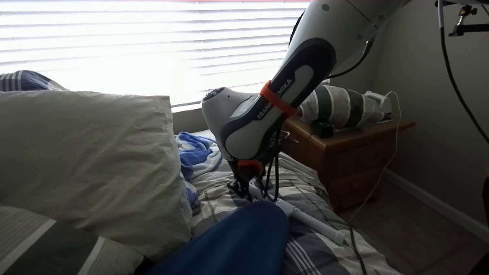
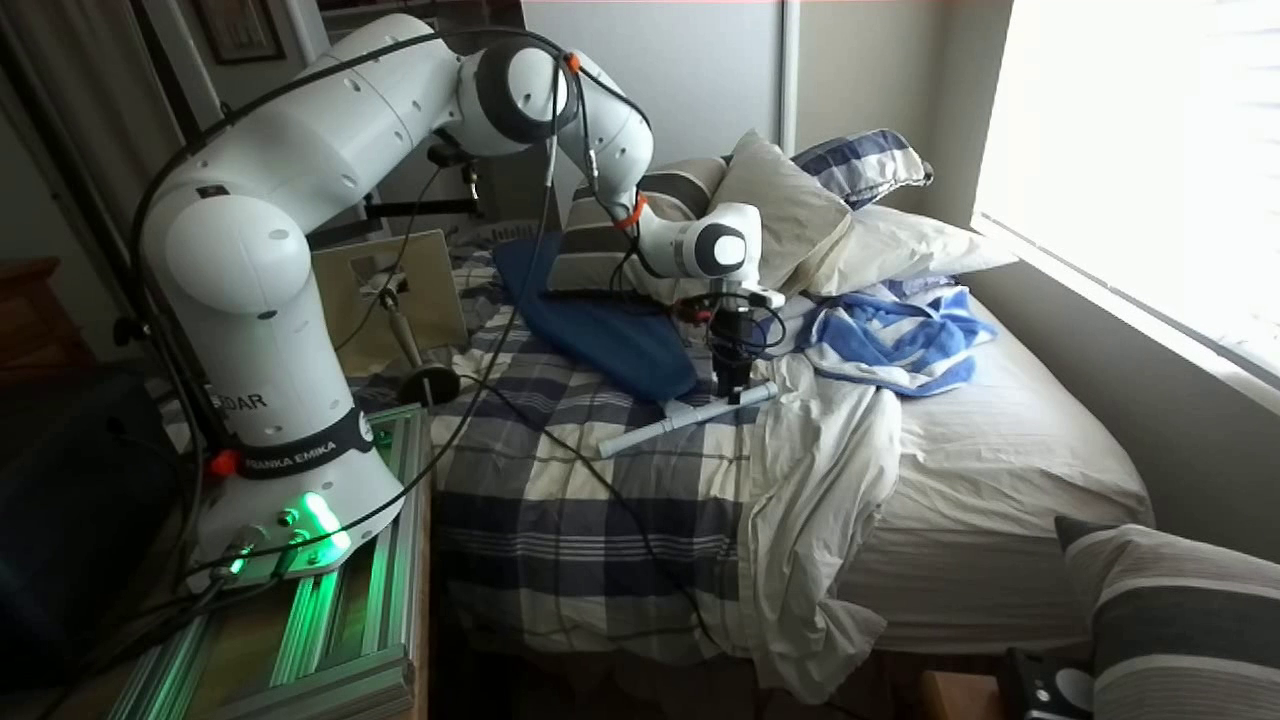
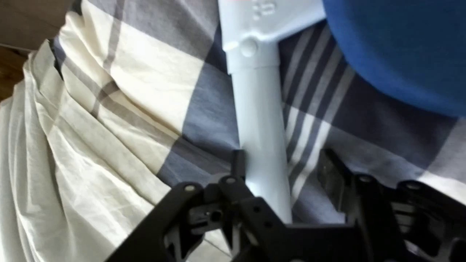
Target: Move the ironing board slightly to the right
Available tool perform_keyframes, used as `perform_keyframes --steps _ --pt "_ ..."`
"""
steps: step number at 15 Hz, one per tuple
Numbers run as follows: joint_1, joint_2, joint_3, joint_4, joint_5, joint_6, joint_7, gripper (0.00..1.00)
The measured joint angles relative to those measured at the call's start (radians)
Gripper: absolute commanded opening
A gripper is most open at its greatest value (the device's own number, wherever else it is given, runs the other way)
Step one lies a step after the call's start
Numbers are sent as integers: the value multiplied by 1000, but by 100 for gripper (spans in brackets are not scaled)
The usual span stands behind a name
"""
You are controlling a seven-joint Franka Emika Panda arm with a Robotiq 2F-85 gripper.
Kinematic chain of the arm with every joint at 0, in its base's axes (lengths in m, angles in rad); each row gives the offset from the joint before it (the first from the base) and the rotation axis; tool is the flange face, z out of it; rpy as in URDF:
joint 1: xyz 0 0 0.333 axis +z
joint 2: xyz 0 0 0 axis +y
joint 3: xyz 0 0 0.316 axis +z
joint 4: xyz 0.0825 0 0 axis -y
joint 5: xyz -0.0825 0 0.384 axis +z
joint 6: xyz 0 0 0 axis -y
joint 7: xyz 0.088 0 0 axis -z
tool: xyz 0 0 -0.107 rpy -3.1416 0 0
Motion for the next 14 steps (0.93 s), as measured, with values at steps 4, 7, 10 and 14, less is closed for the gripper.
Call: perform_keyframes --steps 4,7,10,14 --pt "-32 -61 31 -73 2 203 0 100" --pt "-69 -139 76 -158 20 241 -17 100" --pt "-119 -235 148 -253 64 162 -47 100" --pt "-135 -376 190 -384 81 122 -58 100"
